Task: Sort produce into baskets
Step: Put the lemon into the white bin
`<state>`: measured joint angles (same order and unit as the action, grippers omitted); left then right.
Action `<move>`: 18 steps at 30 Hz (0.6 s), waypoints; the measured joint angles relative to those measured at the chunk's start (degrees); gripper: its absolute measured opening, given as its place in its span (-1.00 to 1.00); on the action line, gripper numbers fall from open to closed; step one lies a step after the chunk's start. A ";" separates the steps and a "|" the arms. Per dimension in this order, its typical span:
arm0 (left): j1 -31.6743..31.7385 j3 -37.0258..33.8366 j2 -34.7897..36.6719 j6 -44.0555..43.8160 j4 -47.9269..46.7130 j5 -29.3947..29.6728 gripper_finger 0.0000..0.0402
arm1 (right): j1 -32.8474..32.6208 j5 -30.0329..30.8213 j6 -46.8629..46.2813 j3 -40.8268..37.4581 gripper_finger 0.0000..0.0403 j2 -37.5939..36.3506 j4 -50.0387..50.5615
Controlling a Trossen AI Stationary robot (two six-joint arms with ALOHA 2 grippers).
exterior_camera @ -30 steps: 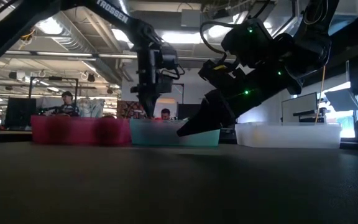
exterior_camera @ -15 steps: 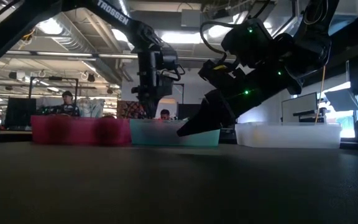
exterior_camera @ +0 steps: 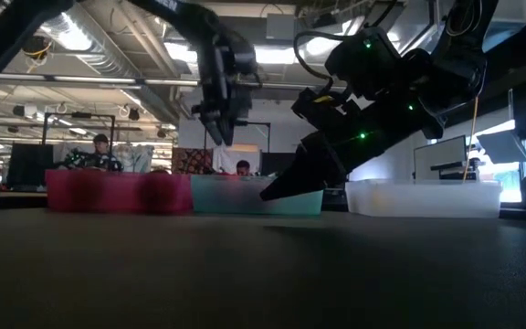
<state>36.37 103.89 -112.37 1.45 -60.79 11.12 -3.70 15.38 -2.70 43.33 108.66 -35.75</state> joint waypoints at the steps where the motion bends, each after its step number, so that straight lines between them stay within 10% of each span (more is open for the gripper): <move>1: -0.45 0.01 1.11 0.07 -0.51 -0.58 0.04 | 0.00 0.00 0.00 0.00 -1.00 0.00 -0.08; 18: -15.54 0.01 15.46 -4.58 -12.14 -2.69 0.05 | -0.02 -1.08 -2.03 0.00 -1.00 0.00 -0.16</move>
<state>20.83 103.90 -96.91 -3.13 -72.93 8.43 -3.73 14.29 -4.72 43.33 108.66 -35.91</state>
